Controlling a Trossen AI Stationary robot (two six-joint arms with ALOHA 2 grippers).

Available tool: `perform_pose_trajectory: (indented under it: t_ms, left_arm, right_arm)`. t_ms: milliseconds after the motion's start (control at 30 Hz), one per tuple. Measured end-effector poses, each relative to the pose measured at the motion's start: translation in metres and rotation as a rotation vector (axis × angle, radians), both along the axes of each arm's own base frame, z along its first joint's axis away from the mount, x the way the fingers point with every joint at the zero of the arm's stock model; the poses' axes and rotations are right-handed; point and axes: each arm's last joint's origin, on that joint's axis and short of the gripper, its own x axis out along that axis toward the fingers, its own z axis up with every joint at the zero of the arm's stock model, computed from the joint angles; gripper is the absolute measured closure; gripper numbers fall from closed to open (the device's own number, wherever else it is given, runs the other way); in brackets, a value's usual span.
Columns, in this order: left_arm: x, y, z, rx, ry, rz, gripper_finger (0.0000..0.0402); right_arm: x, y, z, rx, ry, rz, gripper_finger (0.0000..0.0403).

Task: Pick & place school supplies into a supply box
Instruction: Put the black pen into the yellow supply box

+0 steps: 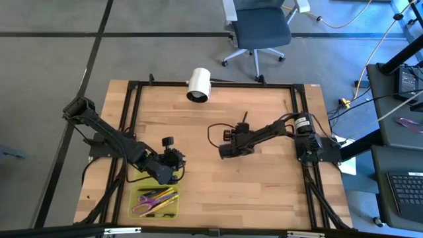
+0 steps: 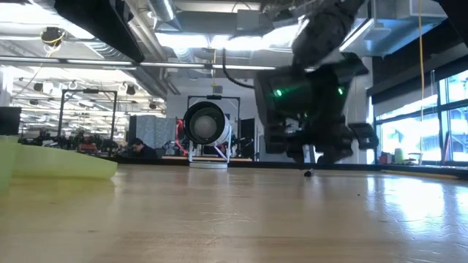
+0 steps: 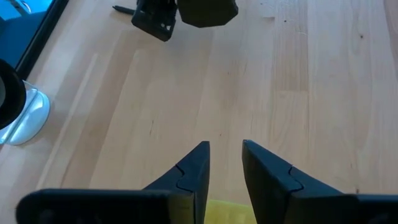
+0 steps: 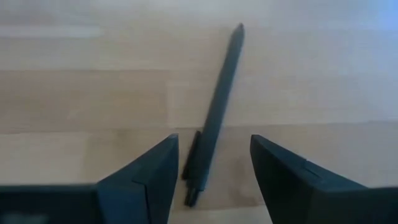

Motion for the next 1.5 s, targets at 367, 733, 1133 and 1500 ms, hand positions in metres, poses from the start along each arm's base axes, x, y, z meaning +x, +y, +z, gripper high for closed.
perform_pose_trajectory:
  t_ms: [367, 733, 1133, 1500]
  left_arm:
    - [0.000, 0.000, 0.000, 0.004, -0.002, 0.003, 0.0315]
    - [0.000, 0.000, 0.000, 0.001, -0.001, 0.001, 0.0309]
    - [0.000, 0.000, 0.000, 0.000, 0.000, 0.001, 0.0315]
    - [0.000, 0.000, 0.000, -0.006, -0.002, 0.006, 0.0315]
  right_arm:
    - [-0.018, -0.003, -0.022, -0.074, -0.062, -0.002, 0.0201]
    - [-0.018, -0.004, -0.024, -0.062, -0.064, -0.004, 0.0210]
    - [-0.019, -0.003, -0.025, -0.046, -0.025, 0.023, 0.0342]
    - [-0.022, 0.006, -0.017, -0.023, 0.067, 0.118, 0.0349]
